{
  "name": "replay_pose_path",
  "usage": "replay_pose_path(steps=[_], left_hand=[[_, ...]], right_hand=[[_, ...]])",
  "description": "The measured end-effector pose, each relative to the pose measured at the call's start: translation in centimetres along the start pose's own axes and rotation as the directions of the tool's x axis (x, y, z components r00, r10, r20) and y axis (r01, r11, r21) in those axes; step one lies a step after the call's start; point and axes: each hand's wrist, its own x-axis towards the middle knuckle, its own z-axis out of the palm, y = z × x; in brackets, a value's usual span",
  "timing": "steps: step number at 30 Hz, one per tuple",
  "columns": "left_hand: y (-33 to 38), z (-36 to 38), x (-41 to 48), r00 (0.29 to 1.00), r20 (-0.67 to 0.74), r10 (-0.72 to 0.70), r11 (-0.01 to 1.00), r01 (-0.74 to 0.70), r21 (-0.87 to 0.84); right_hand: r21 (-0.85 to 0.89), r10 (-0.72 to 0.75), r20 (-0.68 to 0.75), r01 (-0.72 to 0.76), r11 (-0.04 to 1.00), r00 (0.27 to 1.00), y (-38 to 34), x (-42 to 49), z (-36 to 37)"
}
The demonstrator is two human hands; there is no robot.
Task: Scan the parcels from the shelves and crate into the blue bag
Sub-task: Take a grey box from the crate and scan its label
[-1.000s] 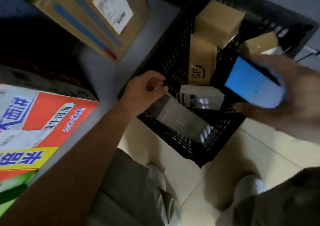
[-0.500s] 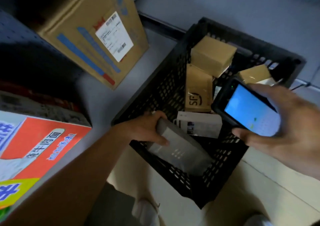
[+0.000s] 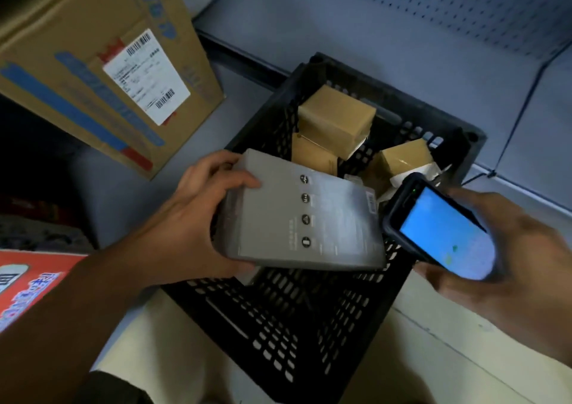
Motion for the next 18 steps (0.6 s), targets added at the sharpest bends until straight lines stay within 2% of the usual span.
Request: replay_pose_path(steps=[2,4,5,7,8,10,13,15,18], left_hand=[[0.2,0.5,0.8,0.998,0.003,-0.067,0.997,0.067,-0.023],[0.5,1.0,1.6,0.968,0.030,-0.248,0.955,0.250,-0.160],[0.8,1.2,2.0,0.938,0.059,-0.341,0.892,0.343,-0.295],[1.1,1.7,2.6,0.876,0.154,-0.458,0.684,0.457,-0.569],[1.2,2.0,2.7,0.845,0.221,-0.488,0.577,0.502,-0.645],[1.3,2.7,2.8,0.782,0.348,-0.517,0.434,0.589,-0.682],[1.3,3.7,3.0,0.676,0.472,-0.566,0.302,0.702,-0.644],[1.1,4.0,3.2,0.615,0.497,-0.613,0.264,0.752,-0.604],[0.9,4.4,3.3,0.579,0.496,-0.647,0.243,0.773,-0.585]], right_hand=[[-0.054,-0.014,0.075,0.018,0.998,0.997,0.4,0.1,-0.1],[-0.104,0.012,0.113,-0.001,0.995,0.994,0.6,0.3,-0.3],[-0.112,0.013,0.117,0.000,0.994,0.993,0.8,0.5,-0.3],[-0.111,-0.011,0.108,0.023,0.994,0.994,0.7,0.8,-0.3],[-0.101,-0.021,0.101,0.031,0.994,0.995,0.7,1.0,-0.3],[-0.041,-0.029,0.096,0.034,0.999,0.995,0.6,1.5,-0.1],[-0.031,-0.067,0.076,0.070,0.997,0.995,0.5,2.0,0.1],[-0.037,-0.061,0.080,0.064,0.997,0.995,0.2,2.1,0.2],[-0.037,-0.046,0.095,0.049,0.998,0.994,0.0,2.2,0.3]])
